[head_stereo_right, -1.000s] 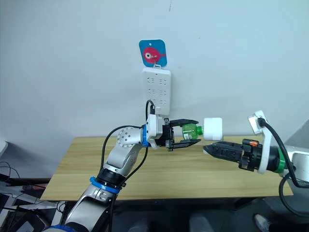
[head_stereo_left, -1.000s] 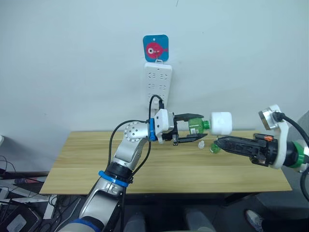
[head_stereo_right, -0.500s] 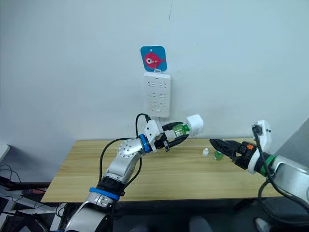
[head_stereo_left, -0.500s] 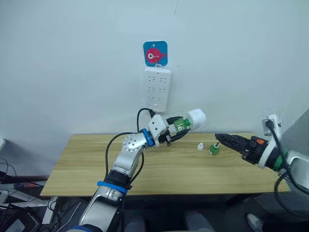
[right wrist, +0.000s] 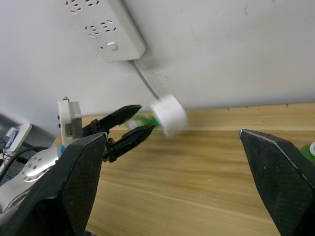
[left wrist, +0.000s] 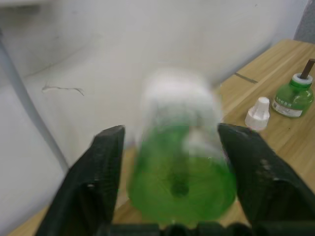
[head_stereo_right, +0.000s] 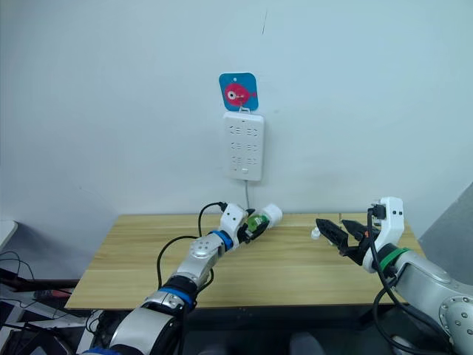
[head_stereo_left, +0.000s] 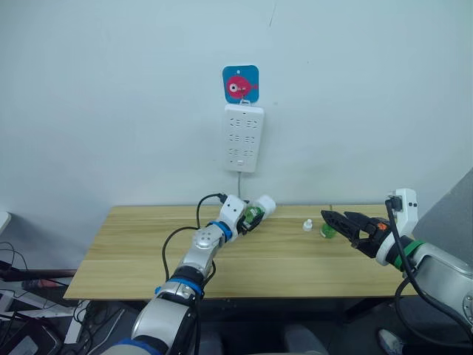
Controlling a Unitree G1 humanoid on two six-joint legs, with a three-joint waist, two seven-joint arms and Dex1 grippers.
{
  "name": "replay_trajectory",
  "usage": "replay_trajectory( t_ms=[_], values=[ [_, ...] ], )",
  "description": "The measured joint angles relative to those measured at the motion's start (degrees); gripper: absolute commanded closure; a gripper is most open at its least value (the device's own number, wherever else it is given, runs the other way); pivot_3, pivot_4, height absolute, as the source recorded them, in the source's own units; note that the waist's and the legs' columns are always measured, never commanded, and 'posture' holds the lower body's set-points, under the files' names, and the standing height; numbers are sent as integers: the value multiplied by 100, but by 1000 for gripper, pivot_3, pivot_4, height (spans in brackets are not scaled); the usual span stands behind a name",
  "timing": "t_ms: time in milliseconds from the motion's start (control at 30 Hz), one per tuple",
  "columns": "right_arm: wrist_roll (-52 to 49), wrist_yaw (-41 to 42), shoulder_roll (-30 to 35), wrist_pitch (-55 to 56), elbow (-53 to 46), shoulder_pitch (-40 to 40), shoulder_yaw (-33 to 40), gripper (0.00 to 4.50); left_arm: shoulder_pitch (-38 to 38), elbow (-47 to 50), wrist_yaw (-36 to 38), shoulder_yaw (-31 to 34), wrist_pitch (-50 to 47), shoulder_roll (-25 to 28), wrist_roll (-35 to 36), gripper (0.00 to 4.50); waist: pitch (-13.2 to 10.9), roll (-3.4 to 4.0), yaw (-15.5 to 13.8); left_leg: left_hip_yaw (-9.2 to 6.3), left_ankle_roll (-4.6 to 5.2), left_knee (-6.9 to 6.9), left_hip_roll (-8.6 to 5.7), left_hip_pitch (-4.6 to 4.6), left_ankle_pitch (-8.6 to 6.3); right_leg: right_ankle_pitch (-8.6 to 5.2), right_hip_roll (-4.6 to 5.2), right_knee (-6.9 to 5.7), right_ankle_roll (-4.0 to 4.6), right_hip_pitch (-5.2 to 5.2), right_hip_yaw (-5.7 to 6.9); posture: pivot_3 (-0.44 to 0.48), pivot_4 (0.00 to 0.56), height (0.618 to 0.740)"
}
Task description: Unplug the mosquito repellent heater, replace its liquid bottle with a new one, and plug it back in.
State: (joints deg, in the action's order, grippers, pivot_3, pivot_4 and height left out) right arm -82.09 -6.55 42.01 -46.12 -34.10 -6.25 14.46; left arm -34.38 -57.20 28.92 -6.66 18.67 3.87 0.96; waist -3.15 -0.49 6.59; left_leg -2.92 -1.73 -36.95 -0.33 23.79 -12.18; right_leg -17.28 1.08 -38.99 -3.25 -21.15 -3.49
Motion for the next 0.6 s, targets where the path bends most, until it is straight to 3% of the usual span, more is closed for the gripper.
replay_trajectory(
  t_ms=[33, 200, 333, 467, 567, 600],
  values=[
    [1, -3, 0, 0, 0, 9, 0, 0, -48, -10, -2, 28, 1, -2, 0, 17, 5, 1, 3, 0, 1, 1, 0, -1, 0, 0, 0, 0, 0, 0, -1, -188, 0, 740],
    [29, 3, -2, -4, 4, 60, 1, 0, 67, 203, 251, 48, 14, 187, 37, 17, 36, 2, 68, 0, 7, 5, 3, -6, -4, 10, -5, -1, 19, -1, -7, -166, 0, 740],
    [236, 153, 89, -45, 15, -86, 55, 0, 527, 1301, 774, 191, -252, 611, 340, 17, 37, 2, 123, -5, 7, 5, 6, -4, -4, 10, -4, -1, 20, -2, -9, -140, 0, 740],
    [1822, 624, 475, 268, 40, -469, -37, 0, 916, 2697, 941, 436, -932, 1192, 582, 17, 54, -3, 94, -13, 7, 5, 3, -5, -4, 9, -3, 0, 19, 0, -22, -111, 0, 740],
    [3518, 513, 102, 1064, 199, -651, -422, 0, 1316, 3398, 361, 800, -1540, 1309, 581, 17, 109, -22, 61, -18, 7, 13, 9, -21, -6, 7, -4, -1, 18, 3, -30, -98, 0, 740],
    [3881, 472, -101, 1242, 265, -683, -512, 0, 1440, 3534, 178, 869, -1705, 1300, 579, 17, 111, -22, 43, -19, 7, 14, 9, -26, -6, 6, -4, -3, 18, 5, -34, -90, 242, 740]
  ],
)
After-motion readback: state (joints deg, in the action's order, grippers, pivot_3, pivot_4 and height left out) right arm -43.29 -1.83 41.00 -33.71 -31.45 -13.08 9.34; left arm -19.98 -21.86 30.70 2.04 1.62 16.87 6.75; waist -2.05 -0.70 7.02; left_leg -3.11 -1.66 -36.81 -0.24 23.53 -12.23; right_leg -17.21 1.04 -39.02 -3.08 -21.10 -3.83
